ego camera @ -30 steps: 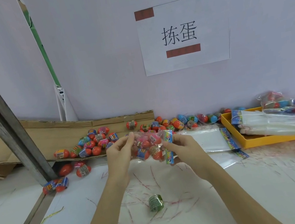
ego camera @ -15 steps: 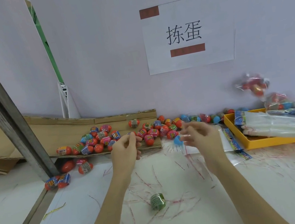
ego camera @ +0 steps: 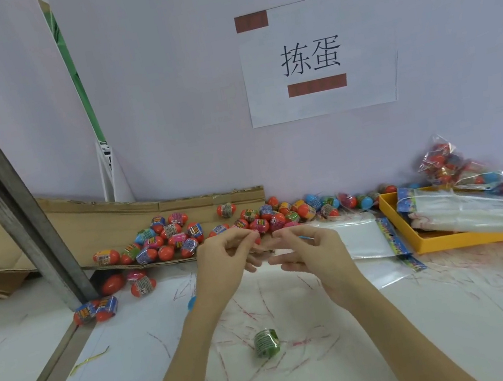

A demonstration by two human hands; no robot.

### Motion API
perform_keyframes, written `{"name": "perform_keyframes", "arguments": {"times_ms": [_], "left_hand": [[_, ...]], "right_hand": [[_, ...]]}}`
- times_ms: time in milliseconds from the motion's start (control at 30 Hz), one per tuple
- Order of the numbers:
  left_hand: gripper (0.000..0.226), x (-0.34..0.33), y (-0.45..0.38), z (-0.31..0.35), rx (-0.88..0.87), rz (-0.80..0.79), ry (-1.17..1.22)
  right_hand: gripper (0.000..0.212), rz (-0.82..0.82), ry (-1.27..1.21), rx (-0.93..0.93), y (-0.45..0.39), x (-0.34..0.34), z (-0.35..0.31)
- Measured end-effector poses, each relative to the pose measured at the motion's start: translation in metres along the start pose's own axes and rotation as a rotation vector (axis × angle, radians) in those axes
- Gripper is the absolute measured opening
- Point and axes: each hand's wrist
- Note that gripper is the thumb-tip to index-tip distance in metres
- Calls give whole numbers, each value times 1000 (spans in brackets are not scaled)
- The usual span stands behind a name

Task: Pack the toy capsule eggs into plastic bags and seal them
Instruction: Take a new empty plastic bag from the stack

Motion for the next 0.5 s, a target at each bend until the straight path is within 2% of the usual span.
{"name": "perform_keyframes", "arguments": {"times_ms": [67,133,167,233,300,433,500], "left_hand": [[10,5,-3,-5,-70,82,-127],[15,10,-6,-7,-158,87,-270],[23,11,-5,-7,-194,69,-324],[30,11,-3,-7,-257,31,-388],[25,10,-2,-4,-289,51,-425],[33,9,-3,-1,-239,107,-355],[45,7,-2,0,-244,74,-317]], "right_hand": [[19,156,161,105,-7,4,5],[13,351,517,293,-13,13,9],[19,405,721,358,-15,17,12],[38,395,1063,371,-21,22,17],[47,322,1310,284,-23,22,19],[23,342,1423,345,-26,23,21],[20,381,1424,405,-24,25,19]]}}
Point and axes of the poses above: each hand's wrist, its own y-axis away from the middle knuckle, its own x-axis out of the back of the hand, z = x × y, and after that the axes turned 15 degrees about z, right-handed
